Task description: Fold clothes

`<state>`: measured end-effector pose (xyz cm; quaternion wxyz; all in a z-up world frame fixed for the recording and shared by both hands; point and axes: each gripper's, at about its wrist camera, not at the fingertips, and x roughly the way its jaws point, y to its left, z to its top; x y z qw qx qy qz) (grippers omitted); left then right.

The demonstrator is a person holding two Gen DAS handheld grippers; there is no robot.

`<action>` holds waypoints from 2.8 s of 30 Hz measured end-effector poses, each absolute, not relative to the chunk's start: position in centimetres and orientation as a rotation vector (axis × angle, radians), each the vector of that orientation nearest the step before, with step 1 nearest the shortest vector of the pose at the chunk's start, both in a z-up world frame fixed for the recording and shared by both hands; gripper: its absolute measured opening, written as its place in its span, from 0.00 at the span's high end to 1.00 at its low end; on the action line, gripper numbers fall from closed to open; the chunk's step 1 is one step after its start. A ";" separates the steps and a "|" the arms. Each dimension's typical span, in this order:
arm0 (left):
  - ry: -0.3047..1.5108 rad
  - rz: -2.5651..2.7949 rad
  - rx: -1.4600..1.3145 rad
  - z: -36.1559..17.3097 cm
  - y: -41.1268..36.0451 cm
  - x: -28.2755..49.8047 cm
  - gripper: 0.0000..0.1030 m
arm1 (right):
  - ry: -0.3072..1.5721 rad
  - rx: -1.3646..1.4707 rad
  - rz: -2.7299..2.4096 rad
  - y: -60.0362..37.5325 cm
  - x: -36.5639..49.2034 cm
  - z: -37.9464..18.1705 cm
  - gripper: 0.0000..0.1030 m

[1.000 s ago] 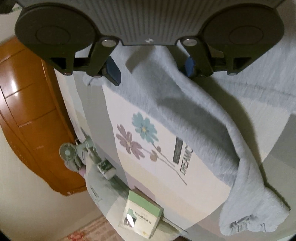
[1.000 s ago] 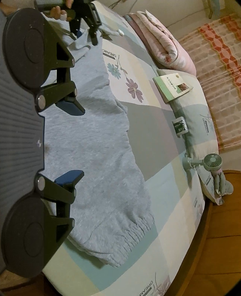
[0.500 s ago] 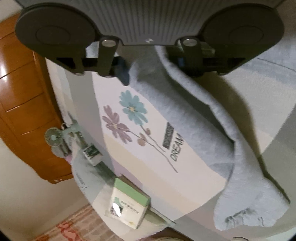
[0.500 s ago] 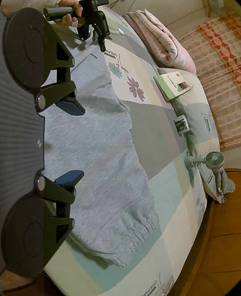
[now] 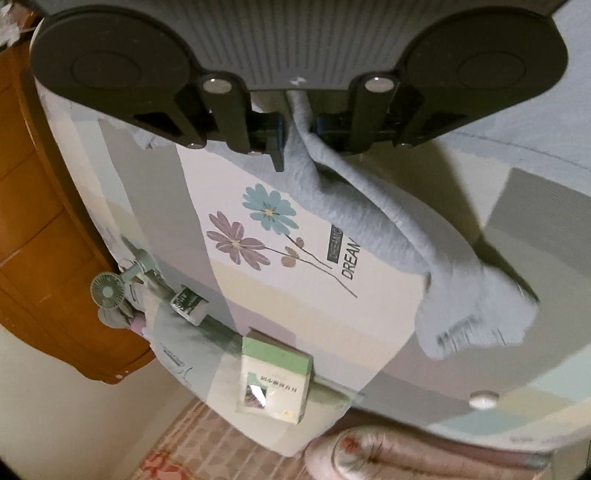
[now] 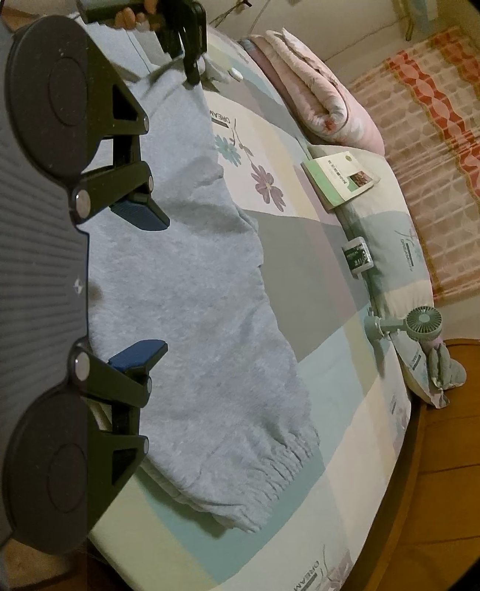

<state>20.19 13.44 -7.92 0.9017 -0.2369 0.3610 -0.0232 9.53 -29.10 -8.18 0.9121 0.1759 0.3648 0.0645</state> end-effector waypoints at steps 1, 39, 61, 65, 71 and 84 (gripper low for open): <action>0.742 -0.044 -0.475 -7.5 13.4 19.5 0.88 | 0.751 0.365 0.139 -29.1 9.5 -8.2 0.32; 0.876 -0.269 -0.480 -12.2 13.4 9.6 0.94 | 0.775 0.363 0.203 -28.2 7.3 -8.5 0.31; 0.973 -0.154 -0.333 -10.6 16.3 7.7 0.70 | 0.847 0.302 0.236 -27.1 7.9 -9.5 0.31; 0.925 -0.059 -0.230 -8.0 17.4 6.8 0.70 | 0.840 0.304 0.258 -26.8 8.3 -9.3 0.31; 0.764 -0.088 -0.035 -3.3 15.8 8.8 0.71 | 0.841 0.292 0.272 -26.3 8.7 -9.3 0.31; 0.927 -0.270 0.191 -9.8 9.3 20.3 0.74 | 0.834 0.293 0.205 -27.0 8.9 -8.9 0.31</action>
